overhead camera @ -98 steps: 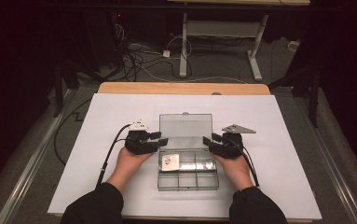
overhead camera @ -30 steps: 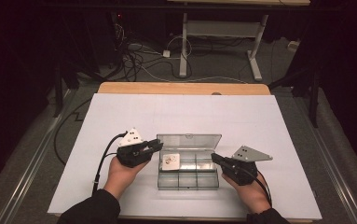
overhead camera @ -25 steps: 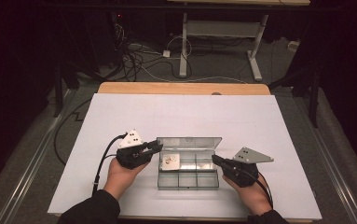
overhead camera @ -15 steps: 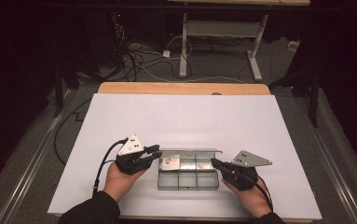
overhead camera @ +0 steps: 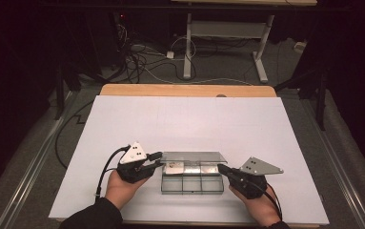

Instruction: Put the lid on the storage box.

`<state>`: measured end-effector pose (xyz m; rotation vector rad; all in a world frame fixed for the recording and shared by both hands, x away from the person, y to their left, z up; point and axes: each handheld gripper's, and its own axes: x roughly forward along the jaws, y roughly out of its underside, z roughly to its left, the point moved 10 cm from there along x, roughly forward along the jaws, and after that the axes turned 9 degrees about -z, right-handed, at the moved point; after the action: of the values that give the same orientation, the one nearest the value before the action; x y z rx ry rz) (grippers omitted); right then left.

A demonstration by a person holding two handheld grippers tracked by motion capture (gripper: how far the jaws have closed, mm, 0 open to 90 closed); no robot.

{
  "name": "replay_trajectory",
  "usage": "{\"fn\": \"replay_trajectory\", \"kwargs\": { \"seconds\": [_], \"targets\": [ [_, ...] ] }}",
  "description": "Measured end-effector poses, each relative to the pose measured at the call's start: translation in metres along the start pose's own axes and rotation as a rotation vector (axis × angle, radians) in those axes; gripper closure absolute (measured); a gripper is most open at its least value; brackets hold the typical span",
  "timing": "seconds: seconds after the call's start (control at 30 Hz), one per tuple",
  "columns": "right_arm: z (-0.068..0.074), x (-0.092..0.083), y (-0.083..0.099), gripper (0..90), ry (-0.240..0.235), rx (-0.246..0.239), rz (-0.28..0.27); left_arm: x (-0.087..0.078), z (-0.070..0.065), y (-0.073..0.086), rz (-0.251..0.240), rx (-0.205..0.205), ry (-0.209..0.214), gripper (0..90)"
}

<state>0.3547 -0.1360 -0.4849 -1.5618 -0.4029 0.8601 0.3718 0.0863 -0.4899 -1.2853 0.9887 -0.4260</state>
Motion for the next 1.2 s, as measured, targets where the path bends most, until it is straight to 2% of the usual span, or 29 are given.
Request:
{"fn": "replay_trajectory", "kwargs": {
  "seconds": [0.4, 0.57, 0.67, 0.73, 0.8, 0.93, 1.0, 1.1, 1.2],
  "targets": [
    [0.002, -0.001, -0.001, 90.0, -0.002, 0.002, -0.003, -0.008, -0.009, 0.010, 0.030, -0.003, 0.018, 69.1],
    [0.004, 0.000, 0.003, 90.0, -0.008, 0.003, 0.009, -0.015, -0.012, 0.019, 0.048, -0.031, 0.023, 64.8],
    [0.004, -0.001, 0.004, 90.0, -0.010, 0.003, 0.012, -0.022, -0.016, 0.026, 0.048, -0.087, 0.042, 64.7],
    [0.005, -0.001, 0.005, 90.0, -0.011, 0.005, 0.016, -0.025, -0.021, 0.030, 0.063, -0.091, 0.056, 64.9],
    [0.005, -0.001, 0.006, 90.0, -0.010, 0.002, 0.019, -0.025, -0.027, 0.030, 0.060, -0.091, 0.072, 68.4],
    [0.006, -0.002, 0.008, 90.0, -0.008, 0.003, 0.024, -0.021, -0.032, 0.023, 0.033, -0.102, 0.108, 82.9],
    [0.006, -0.003, 0.010, 90.0, -0.006, 0.002, 0.031, -0.017, -0.034, 0.023, 0.030, -0.104, 0.120, 86.3],
    [0.005, -0.005, 0.012, 90.0, -0.003, 0.007, 0.035, -0.014, -0.035, 0.020, 0.016, -0.108, 0.133, 86.5],
    [0.003, -0.008, 0.014, 90.0, 0.003, 0.017, 0.037, -0.011, -0.038, 0.021, 0.027, -0.100, 0.144, 86.5]
  ]
}}
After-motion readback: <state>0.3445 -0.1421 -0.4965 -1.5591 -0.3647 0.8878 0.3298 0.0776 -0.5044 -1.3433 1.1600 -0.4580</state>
